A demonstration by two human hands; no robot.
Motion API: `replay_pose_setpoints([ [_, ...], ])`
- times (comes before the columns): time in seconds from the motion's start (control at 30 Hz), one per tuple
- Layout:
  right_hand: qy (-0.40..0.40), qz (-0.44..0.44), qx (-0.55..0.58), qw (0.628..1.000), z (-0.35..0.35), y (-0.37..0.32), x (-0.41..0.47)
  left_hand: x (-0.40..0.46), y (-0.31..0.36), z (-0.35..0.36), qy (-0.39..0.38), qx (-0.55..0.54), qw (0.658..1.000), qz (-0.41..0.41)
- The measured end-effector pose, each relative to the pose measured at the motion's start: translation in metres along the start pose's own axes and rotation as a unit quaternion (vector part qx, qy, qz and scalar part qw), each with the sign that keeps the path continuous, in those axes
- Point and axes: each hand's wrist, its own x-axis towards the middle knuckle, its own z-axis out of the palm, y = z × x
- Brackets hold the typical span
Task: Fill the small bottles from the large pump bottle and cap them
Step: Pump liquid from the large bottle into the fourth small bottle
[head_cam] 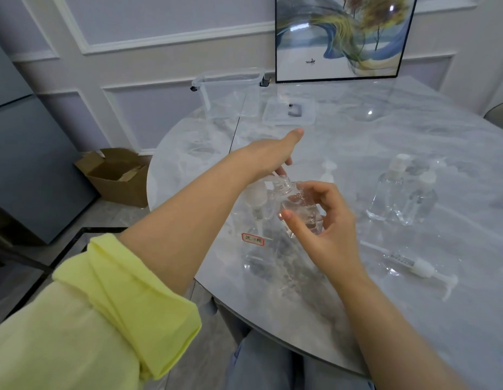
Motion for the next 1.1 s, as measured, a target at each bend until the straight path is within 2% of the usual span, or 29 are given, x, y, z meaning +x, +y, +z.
replay_pose_setpoints([
  [0.1, 0.004, -0.001, 0.005, 1.000, -0.001, -0.001, 0.000, -0.001, 0.002, 0.002, -0.008, 0.022, 1.000, -0.002],
  [0.23, -0.002, 0.000, 0.004, 1.000, -0.001, -0.001, 0.001, 0.000, 0.004, 0.000, 0.022, -0.014, 1.000, 0.013],
  [0.37, -0.006, 0.002, 0.004, 1.000, -0.002, 0.000, -0.001, -0.002, 0.004, 0.001, 0.012, 0.014, 1.000, 0.006],
  [0.53, 0.000, 0.002, 0.018, 1.000, 0.000, -0.002, 0.000, -0.002, 0.011, -0.005, 0.032, -0.004, 0.999, 0.013],
  [0.9, 0.011, 0.012, 0.001, 1.000, -0.001, 0.000, 0.001, 0.002, 0.003, -0.001, 0.002, 0.016, 1.000, -0.013],
  [1.1, 0.008, 0.012, 0.001, 1.000, 0.000, -0.001, 0.001, 0.003, 0.005, -0.002, 0.007, 0.018, 1.000, 0.003],
])
